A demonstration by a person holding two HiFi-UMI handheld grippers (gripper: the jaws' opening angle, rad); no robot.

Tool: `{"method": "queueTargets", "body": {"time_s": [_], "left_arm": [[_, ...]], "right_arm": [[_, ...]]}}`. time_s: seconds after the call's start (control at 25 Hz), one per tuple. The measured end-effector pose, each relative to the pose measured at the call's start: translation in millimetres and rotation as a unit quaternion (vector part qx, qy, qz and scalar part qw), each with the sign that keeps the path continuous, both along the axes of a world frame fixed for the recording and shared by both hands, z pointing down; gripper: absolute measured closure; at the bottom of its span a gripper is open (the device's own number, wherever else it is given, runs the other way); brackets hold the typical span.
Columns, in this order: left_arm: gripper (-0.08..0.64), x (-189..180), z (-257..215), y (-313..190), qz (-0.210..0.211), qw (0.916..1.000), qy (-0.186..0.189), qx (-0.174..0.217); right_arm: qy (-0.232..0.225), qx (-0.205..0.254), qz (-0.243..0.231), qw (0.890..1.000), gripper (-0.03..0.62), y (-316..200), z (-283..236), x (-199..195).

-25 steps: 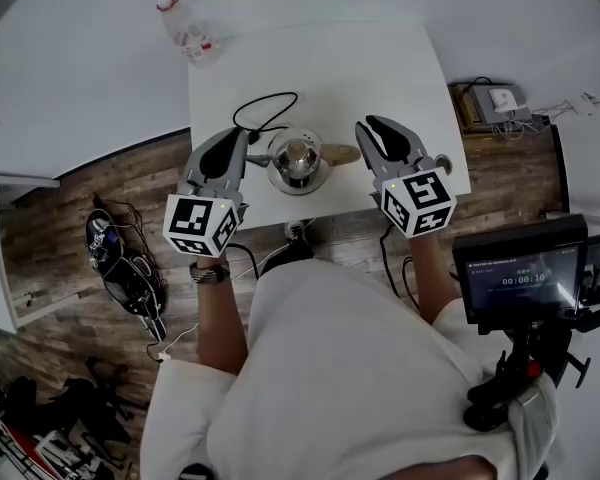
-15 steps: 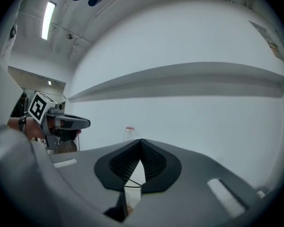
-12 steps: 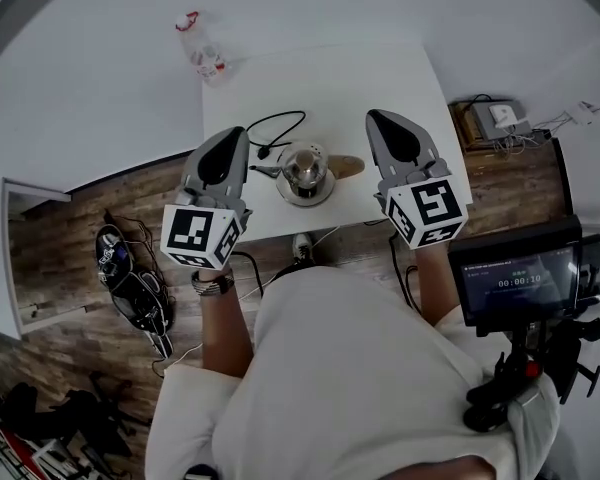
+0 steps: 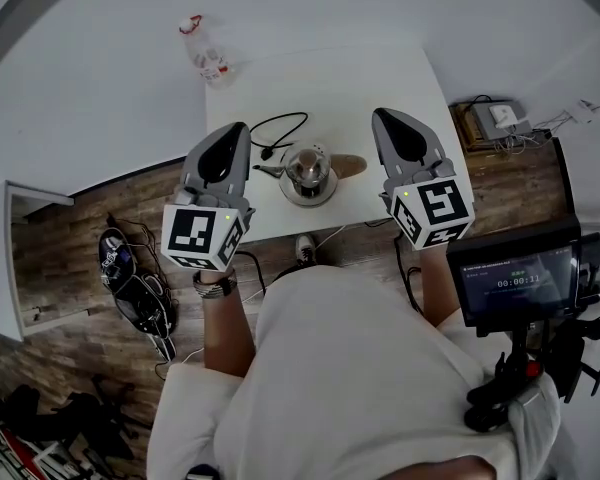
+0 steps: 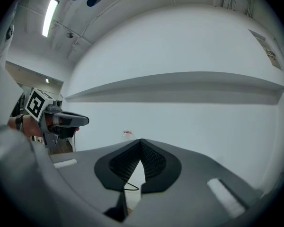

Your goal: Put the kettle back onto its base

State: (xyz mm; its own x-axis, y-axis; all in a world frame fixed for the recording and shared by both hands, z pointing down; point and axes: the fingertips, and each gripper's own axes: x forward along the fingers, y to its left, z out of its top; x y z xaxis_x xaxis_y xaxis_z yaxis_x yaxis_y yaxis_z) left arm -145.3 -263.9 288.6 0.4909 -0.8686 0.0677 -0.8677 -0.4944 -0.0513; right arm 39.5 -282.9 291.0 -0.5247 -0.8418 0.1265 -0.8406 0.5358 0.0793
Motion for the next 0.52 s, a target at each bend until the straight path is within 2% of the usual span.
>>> {"method": "queueTargets", "body": {"time_s": [0.52], "left_arm": [[0.554,0,10,7,-0.002,1.0,0.005,-0.004]], "right_arm": [[0.005,-0.012,-0.005,1.0,0.591,7,14,-3]]}}
